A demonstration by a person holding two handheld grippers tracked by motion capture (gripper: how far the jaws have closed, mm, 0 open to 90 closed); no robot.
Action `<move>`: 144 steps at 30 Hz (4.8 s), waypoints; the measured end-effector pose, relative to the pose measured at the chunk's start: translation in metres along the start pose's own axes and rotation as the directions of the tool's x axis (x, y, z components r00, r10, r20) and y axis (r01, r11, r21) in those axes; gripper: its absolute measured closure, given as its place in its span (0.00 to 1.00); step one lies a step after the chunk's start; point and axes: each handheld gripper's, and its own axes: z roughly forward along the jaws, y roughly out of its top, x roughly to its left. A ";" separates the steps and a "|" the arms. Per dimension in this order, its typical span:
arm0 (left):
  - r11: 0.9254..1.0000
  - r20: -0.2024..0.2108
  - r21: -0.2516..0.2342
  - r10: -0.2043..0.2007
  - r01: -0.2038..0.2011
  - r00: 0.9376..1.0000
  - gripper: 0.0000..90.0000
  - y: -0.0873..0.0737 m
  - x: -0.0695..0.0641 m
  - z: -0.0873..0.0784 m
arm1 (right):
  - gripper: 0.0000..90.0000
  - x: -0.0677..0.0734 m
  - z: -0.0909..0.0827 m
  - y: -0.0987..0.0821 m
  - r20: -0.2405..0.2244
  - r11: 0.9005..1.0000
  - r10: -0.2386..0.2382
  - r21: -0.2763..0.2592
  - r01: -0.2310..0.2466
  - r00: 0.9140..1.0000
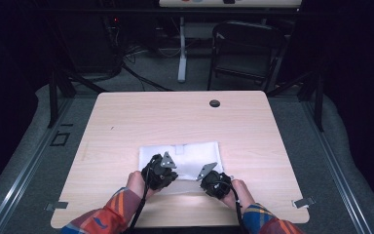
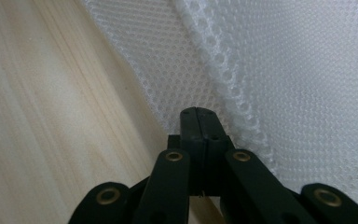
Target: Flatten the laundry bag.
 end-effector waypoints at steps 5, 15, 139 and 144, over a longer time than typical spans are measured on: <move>1.000 -0.003 0.000 -0.001 0.001 1.000 0.97 0.002 0.000 -0.002 | 1.00 0.001 0.000 0.000 0.008 1.000 -0.013 0.004 0.013 1.000; 1.000 -0.011 0.006 -0.015 0.015 1.000 0.97 0.010 0.004 -0.011 | 1.00 0.003 0.000 -0.005 0.017 1.000 -0.013 -0.028 0.013 1.000; 0.986 -0.159 -0.105 -0.142 0.127 0.977 0.25 0.116 0.108 0.015 | 0.60 0.004 -0.028 -0.014 -0.177 0.998 0.011 0.063 0.000 0.984; 0.990 -0.131 -0.096 -0.120 0.108 0.984 0.22 0.099 0.096 0.014 | 0.21 -0.006 -0.031 -0.015 -0.085 0.994 0.089 0.067 -0.084 0.992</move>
